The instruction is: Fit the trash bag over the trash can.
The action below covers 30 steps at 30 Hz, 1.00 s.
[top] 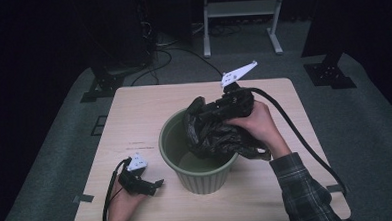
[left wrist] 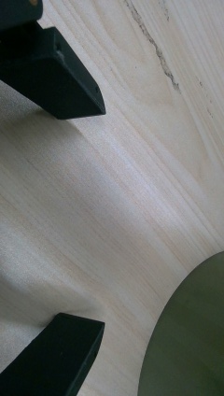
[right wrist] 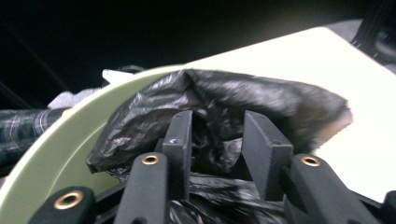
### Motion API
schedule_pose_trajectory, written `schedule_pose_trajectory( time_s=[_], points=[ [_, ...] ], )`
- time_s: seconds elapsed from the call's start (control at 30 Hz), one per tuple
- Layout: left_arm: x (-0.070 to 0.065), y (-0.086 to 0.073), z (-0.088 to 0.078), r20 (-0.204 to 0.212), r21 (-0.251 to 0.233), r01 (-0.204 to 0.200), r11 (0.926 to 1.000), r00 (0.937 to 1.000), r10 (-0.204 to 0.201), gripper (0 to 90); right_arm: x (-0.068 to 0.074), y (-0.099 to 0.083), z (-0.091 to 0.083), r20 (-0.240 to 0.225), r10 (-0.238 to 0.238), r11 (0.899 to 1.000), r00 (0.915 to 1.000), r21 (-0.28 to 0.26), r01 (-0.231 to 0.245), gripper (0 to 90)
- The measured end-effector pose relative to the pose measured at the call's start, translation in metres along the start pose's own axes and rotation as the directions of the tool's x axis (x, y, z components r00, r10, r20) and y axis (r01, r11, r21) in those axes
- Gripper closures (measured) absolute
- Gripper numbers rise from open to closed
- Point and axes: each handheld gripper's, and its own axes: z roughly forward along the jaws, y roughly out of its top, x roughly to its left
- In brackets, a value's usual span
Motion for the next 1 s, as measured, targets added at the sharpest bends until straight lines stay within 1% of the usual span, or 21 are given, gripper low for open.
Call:
schedule_pose_trajectory(
  time_s=[0.03, 0.1, 0.17, 0.2, 0.23, 0.3, 0.37, 0.4, 0.47, 0.57, 0.67, 0.73, 0.77, 0.8, 0.83, 0.9, 0.93, 0.97, 1.0],
  points=[
    [0.000, 0.000, 0.000, 0.000, -0.001, 0.000, 1.0000, 1.0000, 0.000, 0.0, -0.002, 0.000, -0.006, 0.023, 0.001, 1.000, 0.9997, -0.013, -0.001, 58.8],
    [0.000, 0.000, 0.000, 0.003, 0.000, -0.005, 1.0000, 1.0000, 0.005, 0.0, -0.006, -0.001, -0.012, 0.036, 0.013, 0.999, 0.9993, -0.031, -0.011, 57.8],
    [0.001, 0.000, -0.002, -0.002, 0.004, -0.008, 1.0000, 1.0000, 0.008, 0.0, -0.012, -0.003, -0.019, 0.063, 0.038, 0.998, 0.9973, -0.055, -0.034, 55.0],
    [0.001, 0.000, -0.003, -0.006, 0.007, -0.012, 0.9999, 0.9999, 0.012, 0.0, -0.015, -0.004, -0.020, 0.073, 0.049, 0.997, 0.9961, -0.057, -0.045, 52.8],
    [0.002, 0.000, -0.004, -0.003, 0.003, -0.009, 1.0000, 1.0000, 0.009, 0.0, -0.018, -0.004, -0.021, 0.091, 0.055, 0.997, 0.9943, -0.061, -0.049, 51.1],
    [0.002, 0.000, -0.004, -0.001, 0.000, -0.006, 1.0000, 1.0000, 0.006, 0.0, -0.023, -0.003, -0.020, 0.106, 0.059, 0.996, 0.9926, -0.072, -0.052, 48.3],
    [0.002, 0.000, -0.002, -0.002, 0.013, -0.011, 0.9999, 0.9999, 0.011, 0.0, -0.029, -0.002, -0.019, 0.122, 0.068, 0.995, 0.9902, -0.085, -0.057, 47.8],
    [0.003, -0.001, -0.002, 0.003, 0.008, -0.007, 0.9999, 1.0000, 0.007, 0.0, -0.034, -0.001, -0.018, 0.123, 0.078, 0.994, 0.9894, -0.092, -0.067, 47.3],
    [0.003, -0.001, -0.002, 0.005, 0.008, -0.007, 0.9999, 1.0000, 0.007, 0.0, -0.043, 0.000, -0.016, 0.131, 0.101, 0.992, 0.9863, -0.083, -0.090, 45.7],
    [0.003, -0.002, -0.002, 0.006, 0.000, -0.005, 1.0000, 1.0000, 0.005, 0.0, -0.055, 0.002, -0.010, 0.123, 0.122, 0.991, 0.9849, -0.079, -0.112, 42.9],
    [0.003, -0.002, -0.002, 0.007, -0.002, -0.007, 1.0000, 1.0000, 0.007, 0.0, -0.062, 0.003, -0.001, 0.088, 0.140, 0.988, 0.9863, -0.072, -0.133, 34.9],
    [0.003, -0.002, -0.002, 0.007, -0.002, -0.007, 1.0000, 1.0000, 0.007, 0.0, -0.065, 0.002, 0.006, 0.054, 0.148, 0.987, 0.9876, -0.073, -0.143, 31.3],
    [0.003, -0.002, -0.002, 0.007, -0.002, -0.007, 1.0000, 1.0000, 0.007, 0.0, -0.067, 0.003, 0.009, 0.050, 0.152, 0.987, 0.9870, -0.058, -0.150, 31.3],
    [0.003, -0.002, -0.002, 0.007, -0.002, -0.007, 1.0000, 1.0000, 0.007, 0.0, -0.068, 0.003, 0.013, 0.045, 0.150, 0.988, 0.9876, -0.044, -0.148, 32.5],
    [0.003, -0.002, -0.002, 0.007, -0.002, -0.007, 1.0000, 1.0000, 0.007, 0.0, -0.069, 0.003, 0.016, 0.032, 0.149, 0.988, 0.9883, -0.036, -0.148, 35.6],
    [0.003, -0.002, -0.002, 0.007, -0.002, -0.007, 1.0000, 1.0000, 0.007, 0.0, -0.071, 0.003, 0.021, -0.006, 0.149, 0.989, 0.9889, -0.015, -0.149, 46.1],
    [0.003, -0.002, -0.002, 0.007, -0.002, -0.007, 1.0000, 1.0000, 0.007, 0.0, -0.071, 0.004, 0.024, -0.008, 0.138, 0.990, 0.9905, -0.007, -0.138, 53.4],
    [0.003, -0.002, -0.002, 0.007, -0.002, -0.007, 1.0000, 1.0000, 0.007, 0.0, -0.071, 0.004, 0.025, -0.015, 0.128, 0.992, 0.9917, 0.007, -0.128, 66.1],
    [0.003, -0.002, -0.002, 0.007, -0.002, -0.007, 1.0000, 0.9999, 0.007, 0.0, -0.069, 0.005, 0.026, -0.016, 0.103, 0.995, 0.9945, 0.012, -0.103, 74.5]
  ],
)
